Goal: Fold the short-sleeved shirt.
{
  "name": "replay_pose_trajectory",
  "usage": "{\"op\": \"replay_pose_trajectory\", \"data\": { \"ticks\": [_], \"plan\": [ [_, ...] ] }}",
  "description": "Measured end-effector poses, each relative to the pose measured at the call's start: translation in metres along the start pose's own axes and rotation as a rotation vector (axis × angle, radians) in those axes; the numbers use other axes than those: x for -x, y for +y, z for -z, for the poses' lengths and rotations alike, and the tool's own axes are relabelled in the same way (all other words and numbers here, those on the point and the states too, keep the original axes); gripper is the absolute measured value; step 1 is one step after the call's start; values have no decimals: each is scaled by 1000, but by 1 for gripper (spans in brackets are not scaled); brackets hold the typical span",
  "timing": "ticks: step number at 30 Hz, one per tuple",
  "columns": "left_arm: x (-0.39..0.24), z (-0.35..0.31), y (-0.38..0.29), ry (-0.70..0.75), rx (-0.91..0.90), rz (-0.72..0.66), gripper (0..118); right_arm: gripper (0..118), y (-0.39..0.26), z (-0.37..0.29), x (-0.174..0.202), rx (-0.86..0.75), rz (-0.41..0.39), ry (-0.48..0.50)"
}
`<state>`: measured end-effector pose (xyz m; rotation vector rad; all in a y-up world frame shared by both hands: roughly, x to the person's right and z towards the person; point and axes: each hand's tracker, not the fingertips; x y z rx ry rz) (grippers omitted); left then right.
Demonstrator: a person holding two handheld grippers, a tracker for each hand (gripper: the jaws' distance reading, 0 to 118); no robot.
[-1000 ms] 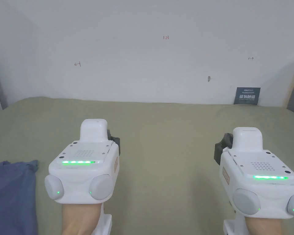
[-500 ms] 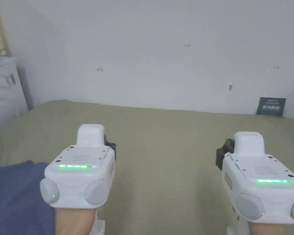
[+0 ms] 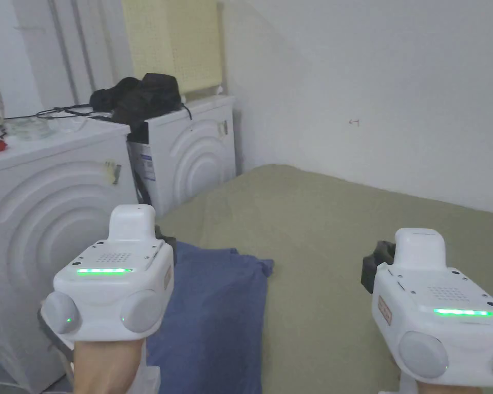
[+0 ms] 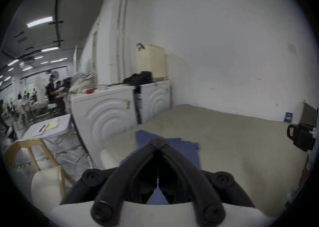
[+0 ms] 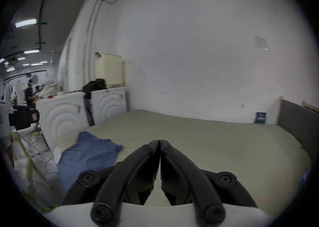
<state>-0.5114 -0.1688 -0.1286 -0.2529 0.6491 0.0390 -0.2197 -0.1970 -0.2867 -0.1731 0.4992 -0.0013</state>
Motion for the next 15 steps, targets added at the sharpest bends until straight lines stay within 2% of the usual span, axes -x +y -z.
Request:
{"op": "replay_pose_trajectory", "data": {
  "ticks": [6,10,15],
  "plan": [
    [47,1,-4,82,28,-3,0,7,-10,19,56,18,-38,107],
    [56,9,-7,88,52,13,0,7,-16,29,74,43,-44,158],
    [50,35,-12,74,78,4,0,7,-23,46,82,66,-51,168]
  ]
}}
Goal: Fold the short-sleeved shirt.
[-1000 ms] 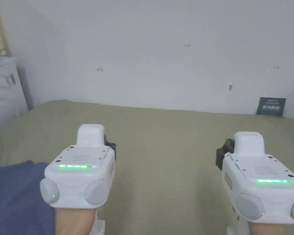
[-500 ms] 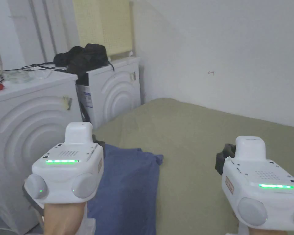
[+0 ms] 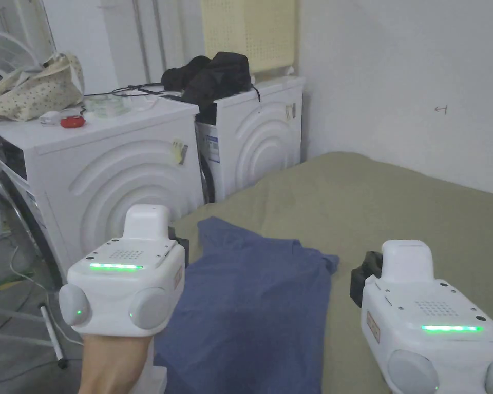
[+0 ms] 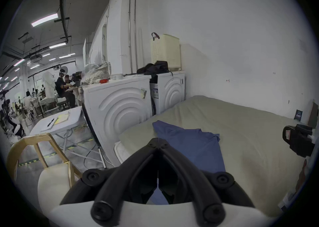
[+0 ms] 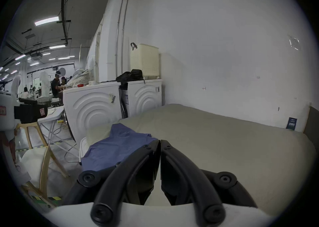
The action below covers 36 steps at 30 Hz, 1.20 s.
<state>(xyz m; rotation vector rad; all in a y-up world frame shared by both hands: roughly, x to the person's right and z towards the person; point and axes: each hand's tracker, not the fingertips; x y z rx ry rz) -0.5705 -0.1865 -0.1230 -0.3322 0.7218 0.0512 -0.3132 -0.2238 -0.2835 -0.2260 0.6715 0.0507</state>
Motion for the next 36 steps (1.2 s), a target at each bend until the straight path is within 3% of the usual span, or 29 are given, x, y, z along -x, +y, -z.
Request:
{"op": "replay_pose_trajectory", "data": {
  "ticks": [7,16,19,20,22,23,24,30,31,32,33,34,35,36],
  "plan": [
    [-42,109,-18,-129,179,37,0,7,-19,40,-7,63,-9,-30],
    [-128,284,-74,-272,578,117,0,7,-69,91,-27,173,-7,-45],
    [-148,297,-85,-286,641,133,3,7,-82,97,-35,207,-7,-41],
    [-153,301,-86,-283,640,135,32,7,-86,99,-37,213,-14,-45],
    [-159,317,-90,-278,665,141,112,7,-92,100,-42,223,-23,-52],
    [-161,322,-94,-281,686,146,117,7,-94,100,-43,226,-21,-55],
    [-164,325,-97,-279,698,153,112,7,-95,100,-44,234,-14,-57],
    [-177,343,-116,-232,735,203,107,7,-98,94,-50,246,2,-67],
    [-176,345,-115,-227,746,184,99,7,-96,91,-52,248,5,-69],
    [-175,346,-113,-229,760,172,75,7,-95,89,-54,249,5,-69],
    [-174,344,-110,-231,756,171,75,7,-95,86,-55,251,1,-75],
    [-175,330,-100,-229,738,170,66,7,-94,82,-58,249,-3,-82],
    [-176,324,-96,-214,701,186,47,7,-93,78,-61,247,-2,-86],
    [-178,319,-92,-203,673,224,11,7,-92,73,-64,250,-2,-93]
  ]
}}
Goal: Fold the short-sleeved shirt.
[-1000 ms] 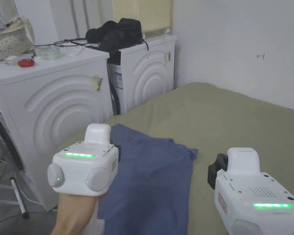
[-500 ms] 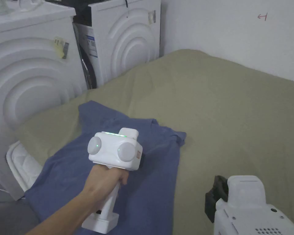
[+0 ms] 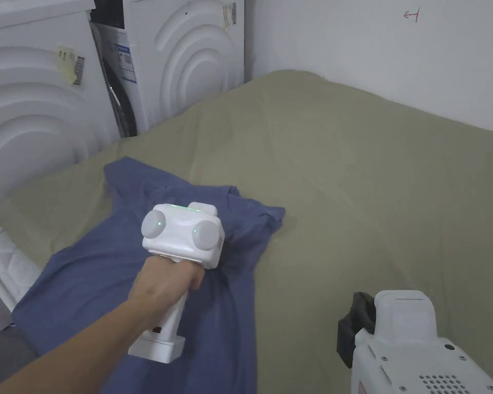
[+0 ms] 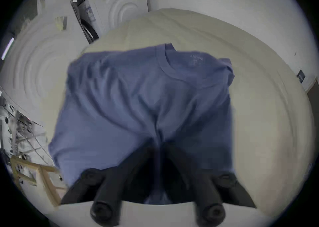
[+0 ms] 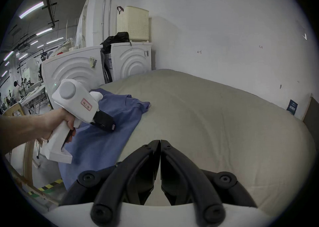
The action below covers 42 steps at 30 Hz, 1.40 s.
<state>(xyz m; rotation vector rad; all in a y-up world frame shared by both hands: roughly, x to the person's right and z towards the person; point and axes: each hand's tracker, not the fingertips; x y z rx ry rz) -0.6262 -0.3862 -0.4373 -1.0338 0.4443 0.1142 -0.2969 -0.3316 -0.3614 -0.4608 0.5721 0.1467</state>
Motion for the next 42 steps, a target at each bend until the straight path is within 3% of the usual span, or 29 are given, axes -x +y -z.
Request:
{"op": "replay_pose_trajectory", "data": {
  "ticks": [1,9,11,17,25,29,35,42],
  "plan": [
    [-1,-4,-2,52,-6,16,3,7,0,-5,-4,2,7,-7],
    [-8,-74,13,-126,-115,-38,3,7,7,-72,-58,-29,71,-117],
    [-48,-140,-6,-130,-207,23,3,7,7,-96,-76,-50,104,-147],
    [-151,-241,-8,-325,-311,192,3,7,-5,-170,-125,-98,118,-285],
    [-321,-329,-23,-600,-396,465,3,7,-36,-259,-202,-119,178,-494],
    [-409,-342,-43,-728,-379,565,3,7,-54,-291,-238,-106,223,-592],
    [-523,-306,-78,-861,-254,632,3,7,-84,-317,-284,-67,271,-697],
    [-599,-200,-129,-773,-30,666,3,7,-118,-310,-327,-4,345,-754]
  ]
}}
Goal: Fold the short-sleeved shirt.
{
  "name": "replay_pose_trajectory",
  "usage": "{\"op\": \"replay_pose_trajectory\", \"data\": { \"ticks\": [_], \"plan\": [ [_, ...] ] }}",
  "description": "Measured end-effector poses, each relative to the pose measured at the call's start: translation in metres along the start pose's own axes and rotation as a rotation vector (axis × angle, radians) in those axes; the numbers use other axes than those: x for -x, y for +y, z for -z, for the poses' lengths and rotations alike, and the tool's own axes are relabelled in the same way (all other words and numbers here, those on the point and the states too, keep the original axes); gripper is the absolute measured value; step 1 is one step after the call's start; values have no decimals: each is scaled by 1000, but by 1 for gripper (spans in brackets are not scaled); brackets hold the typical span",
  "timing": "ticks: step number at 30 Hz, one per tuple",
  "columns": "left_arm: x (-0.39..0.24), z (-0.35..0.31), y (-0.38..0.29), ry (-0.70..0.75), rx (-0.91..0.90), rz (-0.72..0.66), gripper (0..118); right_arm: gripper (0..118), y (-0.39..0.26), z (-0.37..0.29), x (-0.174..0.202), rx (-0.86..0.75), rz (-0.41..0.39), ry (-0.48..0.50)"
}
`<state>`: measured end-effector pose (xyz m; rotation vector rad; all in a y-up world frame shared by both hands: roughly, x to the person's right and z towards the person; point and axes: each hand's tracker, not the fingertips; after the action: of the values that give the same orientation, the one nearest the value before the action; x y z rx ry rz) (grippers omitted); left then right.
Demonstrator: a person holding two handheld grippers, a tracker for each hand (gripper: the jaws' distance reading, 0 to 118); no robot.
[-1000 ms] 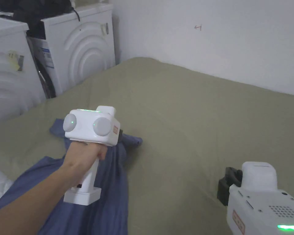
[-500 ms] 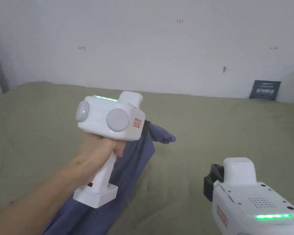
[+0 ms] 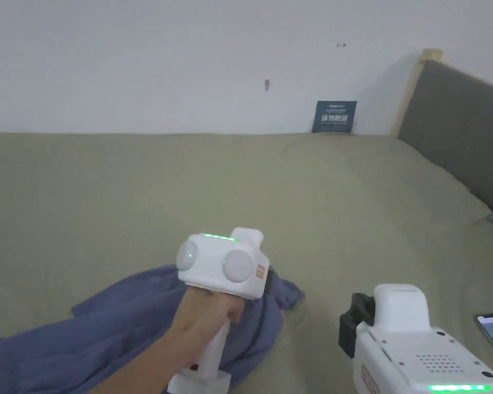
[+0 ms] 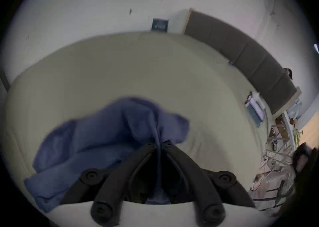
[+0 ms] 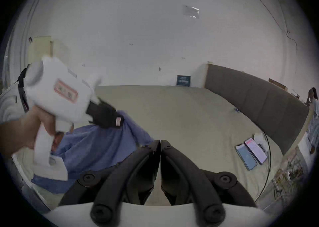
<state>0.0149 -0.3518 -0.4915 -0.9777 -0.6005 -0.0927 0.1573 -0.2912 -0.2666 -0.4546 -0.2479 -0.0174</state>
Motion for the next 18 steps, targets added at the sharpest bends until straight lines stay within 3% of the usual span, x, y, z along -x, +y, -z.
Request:
{"op": "replay_pose_trajectory", "data": {
  "ticks": [6,7,9,10,11,12,14,16,17,18],
  "plan": [
    [15,17,-23,6,46,-41,3,7,-12,20,0,41,4,1],
    [16,14,-23,1,39,-42,12,7,-12,22,1,44,7,3],
    [12,-2,-22,-21,6,-45,91,7,-11,22,4,47,18,6],
    [13,-9,-23,-20,1,-38,117,7,-10,21,7,48,24,9],
    [13,-16,-26,-20,-1,-38,118,7,-9,19,9,46,28,13],
    [16,-23,-26,-17,-33,-44,111,7,-7,17,12,43,26,21],
    [22,-60,-33,6,-142,-68,90,7,-5,9,21,28,13,29],
    [34,-98,-45,63,-246,-96,87,7,0,3,29,18,14,49],
    [39,-122,-54,88,-305,-107,77,7,2,-2,35,9,15,62],
    [44,-144,-64,135,-359,-114,50,7,3,-6,40,1,10,68]
  ]
}}
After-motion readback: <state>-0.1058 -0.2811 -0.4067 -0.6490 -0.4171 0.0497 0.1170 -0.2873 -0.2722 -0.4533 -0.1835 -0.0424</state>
